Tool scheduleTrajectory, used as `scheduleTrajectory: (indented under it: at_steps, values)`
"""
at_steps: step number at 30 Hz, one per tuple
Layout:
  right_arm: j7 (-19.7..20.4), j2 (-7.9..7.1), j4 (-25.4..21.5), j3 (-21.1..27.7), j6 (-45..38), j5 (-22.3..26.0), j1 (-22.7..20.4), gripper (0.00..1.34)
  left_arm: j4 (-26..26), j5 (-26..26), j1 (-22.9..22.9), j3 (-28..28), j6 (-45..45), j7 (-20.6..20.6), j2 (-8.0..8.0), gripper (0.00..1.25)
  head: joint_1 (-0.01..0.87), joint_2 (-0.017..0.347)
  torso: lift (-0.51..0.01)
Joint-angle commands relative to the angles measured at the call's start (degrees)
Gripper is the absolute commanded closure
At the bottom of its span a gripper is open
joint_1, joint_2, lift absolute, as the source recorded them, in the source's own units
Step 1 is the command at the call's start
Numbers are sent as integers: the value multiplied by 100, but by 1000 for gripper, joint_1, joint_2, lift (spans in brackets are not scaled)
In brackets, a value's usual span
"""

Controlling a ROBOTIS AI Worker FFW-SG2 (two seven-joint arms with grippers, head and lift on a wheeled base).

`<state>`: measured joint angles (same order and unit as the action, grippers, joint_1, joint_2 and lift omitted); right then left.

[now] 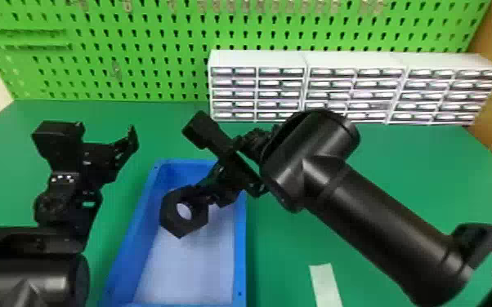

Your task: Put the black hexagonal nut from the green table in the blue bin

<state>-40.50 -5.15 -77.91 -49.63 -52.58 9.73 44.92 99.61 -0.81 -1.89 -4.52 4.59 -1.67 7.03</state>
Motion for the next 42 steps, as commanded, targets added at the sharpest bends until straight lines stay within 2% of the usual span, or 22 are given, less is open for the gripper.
scheduleTrajectory:
  at_steps: [1, 11, 24, 25, 29, 34, 39, 42]
  values:
    - [86, -12, 74, -144, 99, 205, 0, 926, 6, 20, -13, -5, 7, 0, 0, 243, 686, 52, -97]
    - [279, -12, 224, -337, 187, 407, 17, 926, 15, 20, -22, 21, 24, 0, 0, 243, 686, 52, -97]
    - [323, -3, 338, -223, 240, 434, 8, 920, 6, 20, -13, 12, 33, 0, 0, 243, 686, 52, -97]
    - [323, -12, 338, -214, 240, 434, 8, 897, 15, 20, -4, 12, 33, 0, 0, 243, 686, 52, -97]
    - [323, -21, 338, -161, 240, 416, 0, 636, 6, 20, -4, 3, 42, 0, 0, 243, 686, 52, -97]
    - [323, -21, 338, -144, 187, 355, 0, 458, 6, 20, -4, 12, 42, 0, 0, 243, 686, 52, -97]
    - [323, -30, 329, -117, 134, 302, 8, 101, 15, 20, 5, 3, 42, 0, 0, 243, 686, 52, -97]
    - [314, -39, 285, -29, 90, 258, 0, 78, 15, 20, 5, -5, 42, 0, 0, 243, 686, 52, -97]
